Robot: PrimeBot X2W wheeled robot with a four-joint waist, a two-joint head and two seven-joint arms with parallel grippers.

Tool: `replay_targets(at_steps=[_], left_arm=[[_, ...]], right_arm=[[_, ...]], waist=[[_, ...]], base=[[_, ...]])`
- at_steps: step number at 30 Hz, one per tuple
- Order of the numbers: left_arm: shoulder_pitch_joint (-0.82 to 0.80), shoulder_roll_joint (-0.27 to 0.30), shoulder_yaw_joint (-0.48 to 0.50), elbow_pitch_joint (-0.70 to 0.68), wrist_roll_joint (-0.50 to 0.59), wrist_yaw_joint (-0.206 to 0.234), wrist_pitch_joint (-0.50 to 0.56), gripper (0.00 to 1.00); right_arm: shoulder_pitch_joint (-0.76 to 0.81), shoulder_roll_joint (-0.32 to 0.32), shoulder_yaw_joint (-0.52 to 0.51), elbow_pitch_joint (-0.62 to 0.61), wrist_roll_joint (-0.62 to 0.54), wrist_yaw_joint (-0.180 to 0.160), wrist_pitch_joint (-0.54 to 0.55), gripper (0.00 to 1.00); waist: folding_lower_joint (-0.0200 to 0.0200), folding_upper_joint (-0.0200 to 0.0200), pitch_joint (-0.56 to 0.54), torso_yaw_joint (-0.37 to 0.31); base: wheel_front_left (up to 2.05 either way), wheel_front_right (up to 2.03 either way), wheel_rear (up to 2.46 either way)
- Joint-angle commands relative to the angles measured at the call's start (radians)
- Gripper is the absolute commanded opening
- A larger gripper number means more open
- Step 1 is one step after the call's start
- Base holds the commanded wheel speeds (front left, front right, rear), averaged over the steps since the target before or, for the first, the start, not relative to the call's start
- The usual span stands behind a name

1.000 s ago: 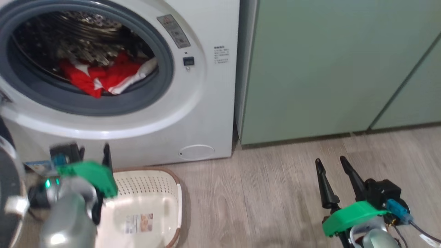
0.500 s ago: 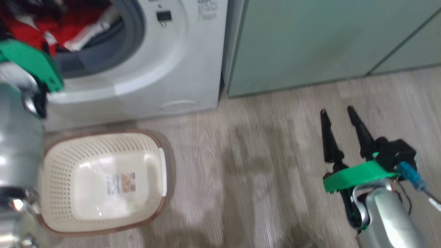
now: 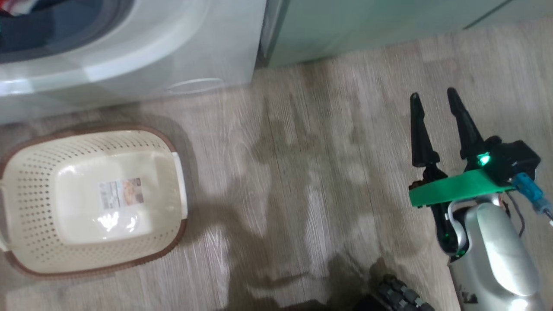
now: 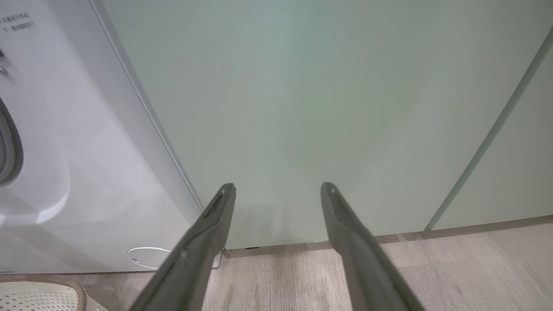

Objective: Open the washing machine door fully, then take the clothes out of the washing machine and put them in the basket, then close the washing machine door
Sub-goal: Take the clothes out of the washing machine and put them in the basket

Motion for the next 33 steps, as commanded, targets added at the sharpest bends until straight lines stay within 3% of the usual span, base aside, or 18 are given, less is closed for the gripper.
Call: replay_targets(at_steps=[1, 10, 15, 19, 28, 33], left_arm=[[-0.051, 0.074, 0.001, -0.015, 0.012, 0.011, -0.009, 1.00], [-0.136, 0.105, -0.031, 0.043, 0.031, 0.032, -0.028, 1.00], [-0.169, 0.094, -0.048, 0.068, 0.039, 0.060, -0.037, 1.00], [-0.175, 0.089, -0.066, 0.086, 0.047, 0.067, -0.038, 0.00], [-0.151, 0.066, -0.069, 0.102, 0.025, 0.049, -0.113, 0.00], [-0.096, 0.032, -0.046, 0.105, -0.023, -0.012, -0.212, 0.00]], right_arm=[[-0.003, 0.009, 0.014, -0.040, 0.001, 0.007, -0.009, 1.00], [-0.026, 0.010, 0.009, -0.057, 0.013, 0.007, -0.009, 1.00], [-0.036, 0.010, 0.004, -0.064, 0.013, 0.007, -0.009, 1.00], [-0.044, 0.010, 0.005, -0.064, 0.015, 0.007, -0.009, 1.00], [-0.040, 0.010, -0.013, -0.057, 0.009, 0.007, -0.009, 1.00], [-0.014, 0.010, -0.036, -0.051, 0.014, 0.007, -0.009, 1.00]], waist=[[-0.0001, 0.0001, 0.039, -0.012], [-0.0001, 0.0001, 0.112, -0.011], [-0.0001, 0.0001, 0.144, 0.000], [-0.0001, 0.0001, 0.150, 0.002], [-0.0001, 0.0001, 0.115, 0.014], [-0.0001, 0.0001, 0.047, 0.028]], base=[[0.00, 0.00, 0.00], [0.00, 0.00, 0.00], [0.00, 0.00, 0.00], [0.00, 0.00, 0.00], [0.00, 0.00, 0.00], [0.00, 0.00, 0.00]])
